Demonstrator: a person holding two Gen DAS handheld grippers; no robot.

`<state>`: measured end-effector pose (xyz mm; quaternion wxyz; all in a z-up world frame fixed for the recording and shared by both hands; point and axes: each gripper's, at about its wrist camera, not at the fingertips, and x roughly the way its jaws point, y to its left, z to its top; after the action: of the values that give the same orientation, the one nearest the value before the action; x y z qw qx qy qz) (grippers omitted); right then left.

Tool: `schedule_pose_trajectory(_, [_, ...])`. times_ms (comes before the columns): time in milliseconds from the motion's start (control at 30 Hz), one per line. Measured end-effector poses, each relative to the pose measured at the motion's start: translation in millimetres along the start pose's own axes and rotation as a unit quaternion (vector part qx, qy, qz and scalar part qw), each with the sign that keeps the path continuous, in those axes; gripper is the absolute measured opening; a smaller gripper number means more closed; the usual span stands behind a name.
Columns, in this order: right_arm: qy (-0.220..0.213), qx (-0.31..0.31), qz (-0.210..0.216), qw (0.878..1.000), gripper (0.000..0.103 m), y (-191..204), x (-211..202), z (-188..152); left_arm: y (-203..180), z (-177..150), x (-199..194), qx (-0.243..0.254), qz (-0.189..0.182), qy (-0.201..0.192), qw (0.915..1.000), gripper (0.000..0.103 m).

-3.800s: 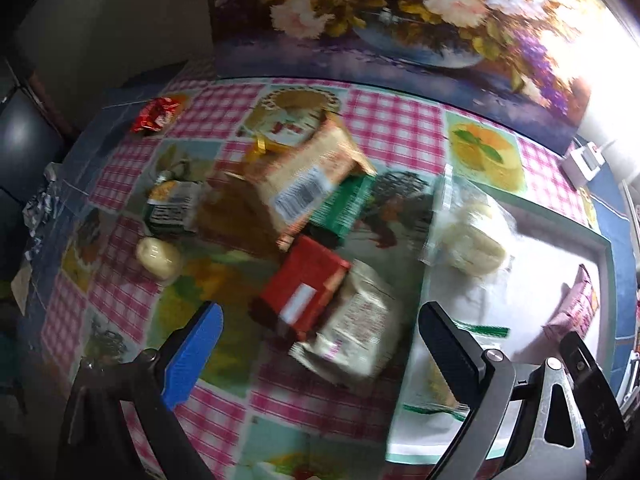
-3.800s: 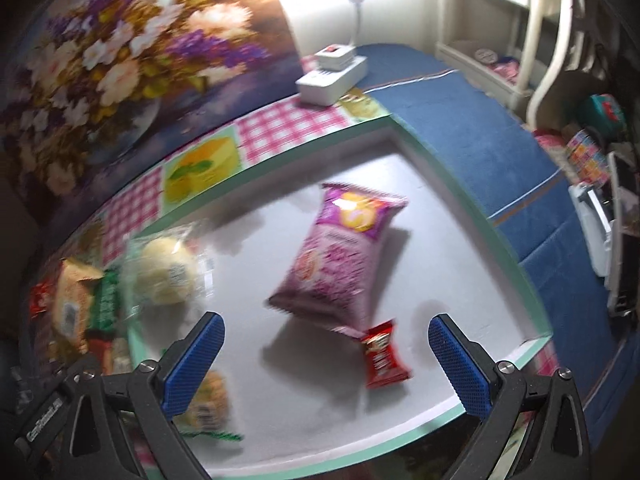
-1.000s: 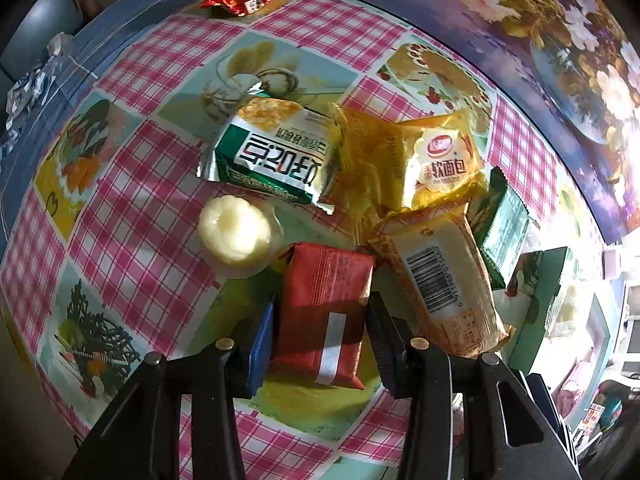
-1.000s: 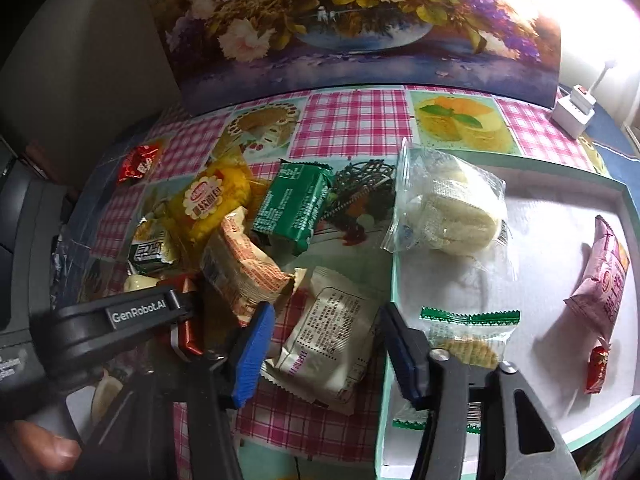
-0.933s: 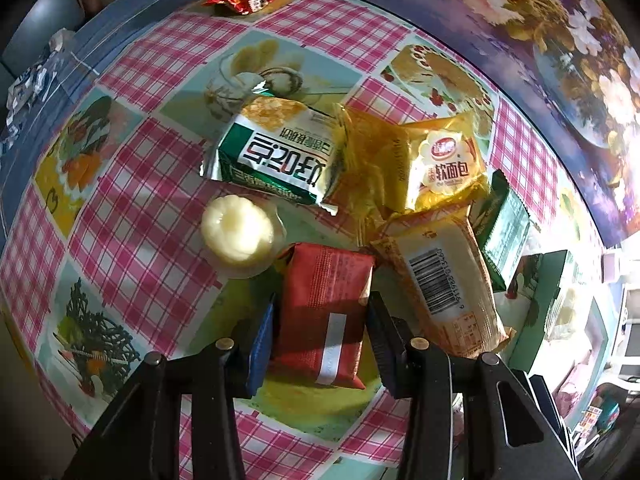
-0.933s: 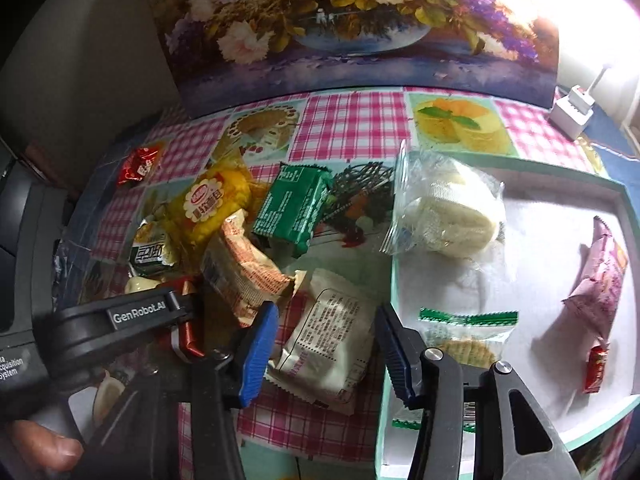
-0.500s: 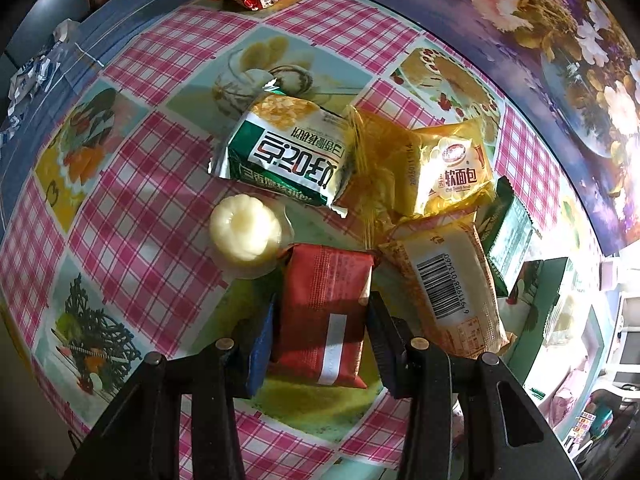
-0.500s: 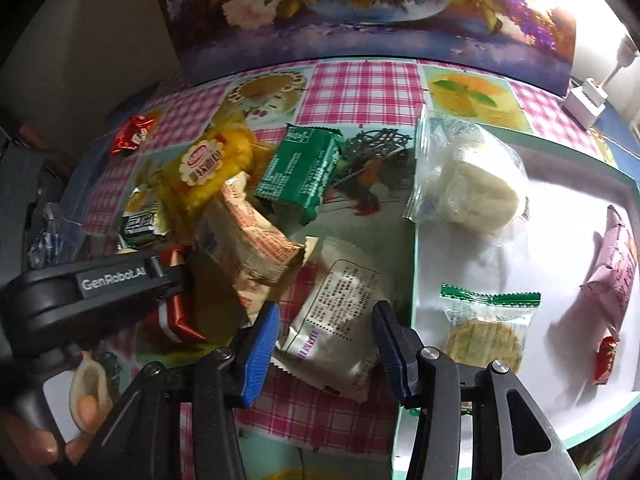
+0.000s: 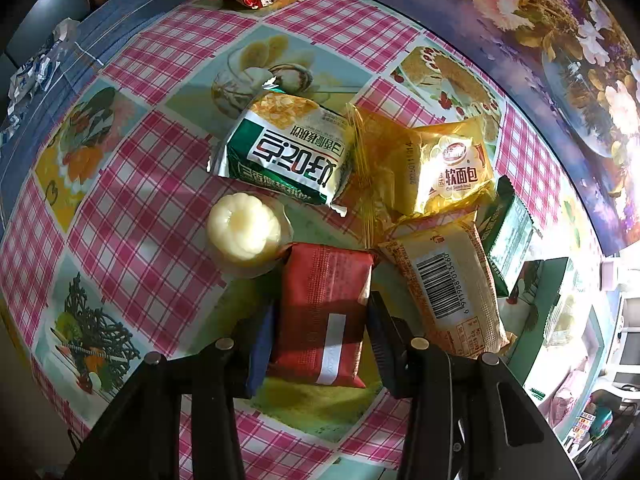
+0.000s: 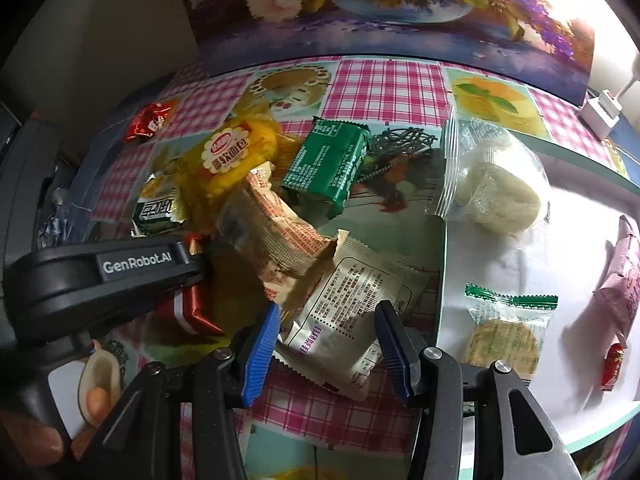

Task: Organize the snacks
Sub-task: 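Grasp the white printed sachet with the right gripper while the left holds the red box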

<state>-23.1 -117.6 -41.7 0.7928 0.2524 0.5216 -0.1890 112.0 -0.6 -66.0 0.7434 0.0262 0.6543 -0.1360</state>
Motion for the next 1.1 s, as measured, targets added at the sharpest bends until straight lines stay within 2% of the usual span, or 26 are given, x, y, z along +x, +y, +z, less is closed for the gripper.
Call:
schedule_pose_trajectory(233, [-0.014, 0.012, -0.017, 1.000, 0.054, -4.8, -4.1, 2.1, -2.9, -0.7, 0.1, -0.002, 0.001, 0.000, 1.0000, 0.046])
schedule_pose_trajectory(333, [-0.012, 0.013, -0.022, 1.000, 0.063, -6.2, -2.1, 1.3, -2.8, -0.7, -0.4, -0.002, 0.001, 0.000, 1.0000, 0.046])
schedule_pose_trajectory(467, [-0.010, 0.005, -0.030, 0.999, 0.067, -1.4, 3.1, -0.2, -2.8, -0.5, 0.8, -0.004, 0.000, 0.001, 1.0000, 0.046])
schedule_pose_trajectory(667, [-0.003, -0.018, -0.046, 0.999, 0.068, 6.6, 10.2, -2.8, -2.1, -0.1, 0.4, -0.003, 0.001, 0.001, 1.0000, 0.046])
schedule_pose_trajectory(867, [0.003, -0.013, -0.041, 0.999, 0.068, 3.8, 14.9, -3.7, 1.8, 0.5, -2.6, -0.004, 0.004, -0.001, 1.0000, 0.046])
schedule_pose_trajectory(1100, [0.008, -0.041, -0.070, 0.997, 0.068, 12.5, 23.8, -5.8, -2.3, -1.0, -0.4, 0.001, 0.014, -0.001, 0.9999, 0.046])
